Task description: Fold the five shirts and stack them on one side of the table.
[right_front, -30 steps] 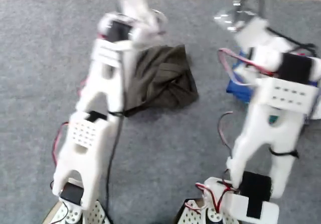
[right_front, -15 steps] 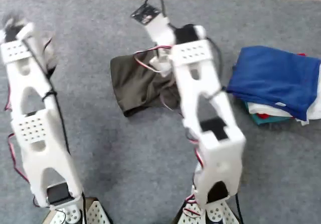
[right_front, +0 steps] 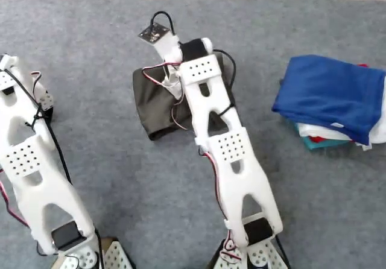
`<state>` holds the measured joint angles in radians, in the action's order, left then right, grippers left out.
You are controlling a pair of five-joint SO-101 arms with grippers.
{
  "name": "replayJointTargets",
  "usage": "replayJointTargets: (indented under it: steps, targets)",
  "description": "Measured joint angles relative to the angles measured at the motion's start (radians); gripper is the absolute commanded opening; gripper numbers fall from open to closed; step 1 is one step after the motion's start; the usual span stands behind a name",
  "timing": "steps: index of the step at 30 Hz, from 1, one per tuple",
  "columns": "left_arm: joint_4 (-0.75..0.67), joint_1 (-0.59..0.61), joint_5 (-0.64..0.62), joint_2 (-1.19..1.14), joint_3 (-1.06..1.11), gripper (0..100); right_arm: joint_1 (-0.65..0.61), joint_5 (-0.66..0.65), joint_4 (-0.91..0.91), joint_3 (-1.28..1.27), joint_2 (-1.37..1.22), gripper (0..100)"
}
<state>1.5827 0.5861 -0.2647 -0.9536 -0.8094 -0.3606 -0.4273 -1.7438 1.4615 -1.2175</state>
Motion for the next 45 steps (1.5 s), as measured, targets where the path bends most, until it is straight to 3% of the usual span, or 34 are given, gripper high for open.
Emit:
replayJointTargets:
  steps: [8,16,23,28,38,45]
  targets:
    - [-0.002,0.0,0.0,0.0,0.0,3,0.074,0.0,-0.014,0.003,0.0,1.5]
    - [-0.002,0.0,0.0,0.0,0.0,3,0.137,-0.005,-0.014,-0.433,0.269,1.5]
    - [-0.002,0.0,0.0,0.0,0.0,3,0.27,-0.18,-0.014,-0.836,0.508,1.5]
    - [-0.002,0.0,0.0,0.0,0.0,3,0.361,-0.238,-0.014,-0.888,0.565,1.5]
    - [-0.002,0.0,0.0,0.0,0.0,3,0.192,-0.195,-0.014,-1.08,0.738,1.5]
    - [-0.002,0.0,0.0,0.0,0.0,3,0.189,-0.192,0.11,-1.206,0.695,1.5]
